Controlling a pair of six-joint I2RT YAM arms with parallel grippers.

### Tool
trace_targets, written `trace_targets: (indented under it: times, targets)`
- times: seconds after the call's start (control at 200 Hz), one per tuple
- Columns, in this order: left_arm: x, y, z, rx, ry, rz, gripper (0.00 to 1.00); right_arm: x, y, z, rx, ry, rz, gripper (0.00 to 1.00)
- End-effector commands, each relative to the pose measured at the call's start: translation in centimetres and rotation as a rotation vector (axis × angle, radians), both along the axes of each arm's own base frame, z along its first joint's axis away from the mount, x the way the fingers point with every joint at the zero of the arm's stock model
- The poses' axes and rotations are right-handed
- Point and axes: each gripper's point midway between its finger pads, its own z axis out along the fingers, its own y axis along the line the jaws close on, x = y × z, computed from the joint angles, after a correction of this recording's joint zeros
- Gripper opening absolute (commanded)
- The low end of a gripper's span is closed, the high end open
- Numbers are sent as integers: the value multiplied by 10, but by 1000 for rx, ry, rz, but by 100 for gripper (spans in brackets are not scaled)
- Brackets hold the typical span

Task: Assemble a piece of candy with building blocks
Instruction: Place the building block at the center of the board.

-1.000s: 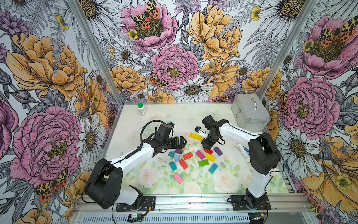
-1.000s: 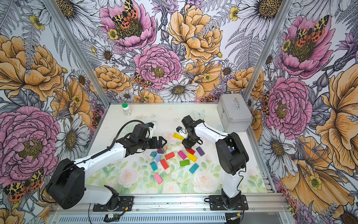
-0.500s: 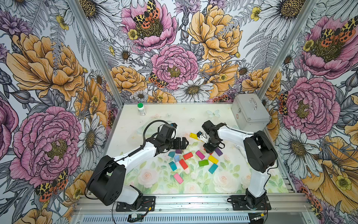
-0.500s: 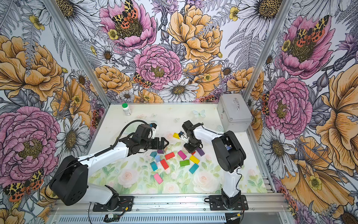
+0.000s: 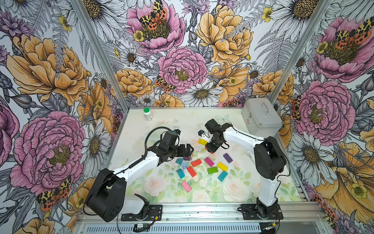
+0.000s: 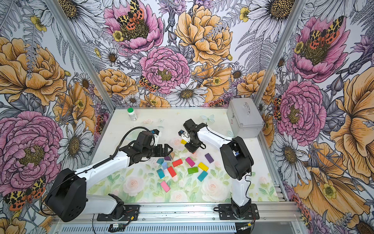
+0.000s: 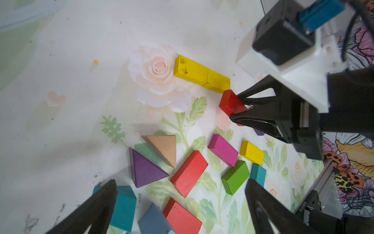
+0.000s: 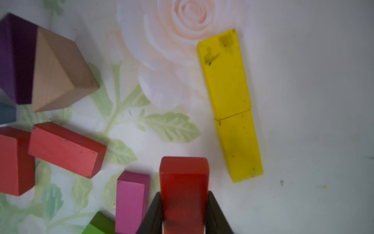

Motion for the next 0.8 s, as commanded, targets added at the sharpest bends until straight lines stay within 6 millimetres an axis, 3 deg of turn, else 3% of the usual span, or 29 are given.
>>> trace_targets:
  times: [0.0, 0.225, 0.52, 0.671, 0.796]
  targets:
    - [0, 9, 12, -32, -31, 32, 99, 9, 23, -8, 10, -3, 64, 16]
    - [-3, 31, 10, -42, -33, 99, 99, 23, 40, -18, 1, 2, 110, 16]
    - [-3, 34, 7, -34, -28, 111, 99, 21, 39, -35, -67, 16, 131, 20]
    - [0, 34, 12, -37, -45, 116, 99, 19, 43, -31, -53, 17, 132, 31]
    - [1, 34, 14, -38, -52, 117, 99, 19, 48, -19, -27, 1, 132, 35]
